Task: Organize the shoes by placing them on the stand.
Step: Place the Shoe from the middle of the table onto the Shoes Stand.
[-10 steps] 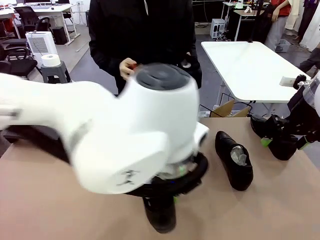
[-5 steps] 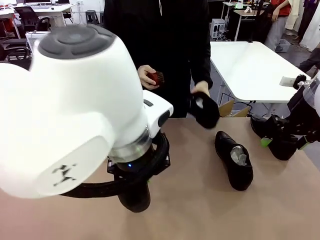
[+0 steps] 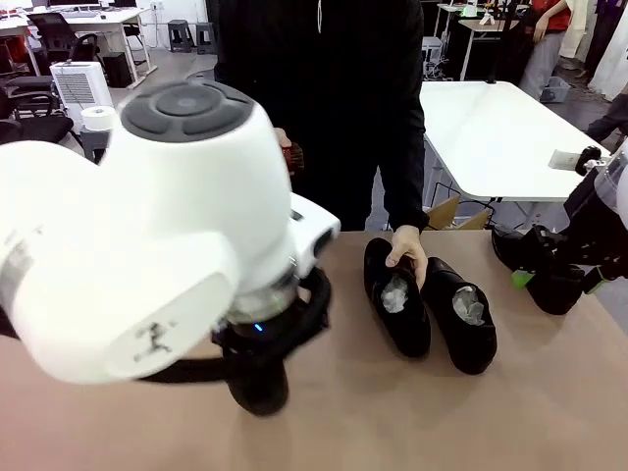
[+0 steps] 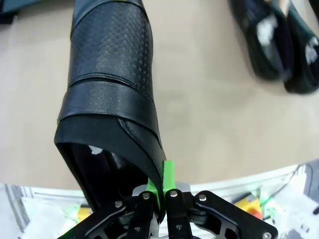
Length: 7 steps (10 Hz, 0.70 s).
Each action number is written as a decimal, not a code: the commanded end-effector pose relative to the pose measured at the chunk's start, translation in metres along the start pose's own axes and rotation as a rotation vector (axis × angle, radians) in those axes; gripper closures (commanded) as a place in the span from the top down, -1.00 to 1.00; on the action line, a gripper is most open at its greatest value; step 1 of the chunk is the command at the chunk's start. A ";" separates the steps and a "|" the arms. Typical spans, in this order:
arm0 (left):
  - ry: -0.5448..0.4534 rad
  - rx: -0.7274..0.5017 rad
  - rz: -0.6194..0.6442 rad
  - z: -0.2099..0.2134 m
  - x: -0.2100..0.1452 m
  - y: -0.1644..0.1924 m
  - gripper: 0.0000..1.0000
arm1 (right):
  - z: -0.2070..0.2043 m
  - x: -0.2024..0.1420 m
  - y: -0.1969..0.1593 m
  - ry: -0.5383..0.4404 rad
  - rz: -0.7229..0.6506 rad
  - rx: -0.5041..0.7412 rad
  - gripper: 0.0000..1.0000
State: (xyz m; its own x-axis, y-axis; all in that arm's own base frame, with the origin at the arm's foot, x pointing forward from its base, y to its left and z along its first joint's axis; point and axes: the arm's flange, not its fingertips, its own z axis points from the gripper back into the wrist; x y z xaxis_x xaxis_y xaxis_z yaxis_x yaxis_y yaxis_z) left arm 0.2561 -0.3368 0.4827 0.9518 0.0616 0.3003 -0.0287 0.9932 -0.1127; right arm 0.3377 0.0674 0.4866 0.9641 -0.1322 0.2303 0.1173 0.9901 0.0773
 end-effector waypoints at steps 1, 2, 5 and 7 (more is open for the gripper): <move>-0.104 -0.015 -0.069 -0.004 0.056 0.047 -1.00 | 0.001 0.000 -0.001 0.003 0.003 0.010 1.00; -0.177 0.043 -0.064 -0.013 0.083 0.063 -1.00 | 0.001 0.000 -0.001 0.003 0.003 0.010 1.00; -0.112 0.015 -0.040 -0.033 0.143 0.081 -1.00 | 0.001 0.000 -0.001 0.003 0.003 0.010 1.00; -0.156 0.041 -0.089 -0.024 0.117 0.091 -1.00 | 0.000 0.000 0.000 0.000 0.000 0.000 1.00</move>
State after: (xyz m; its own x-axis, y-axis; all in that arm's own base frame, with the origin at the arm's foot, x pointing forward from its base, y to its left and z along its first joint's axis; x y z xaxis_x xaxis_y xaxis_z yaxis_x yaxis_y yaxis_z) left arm 0.3906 -0.2405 0.4741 0.9052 -0.0100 0.4249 0.0378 0.9977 -0.0569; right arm 0.3377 0.0674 0.4867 0.9641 -0.1322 0.2305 0.1173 0.9901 0.0772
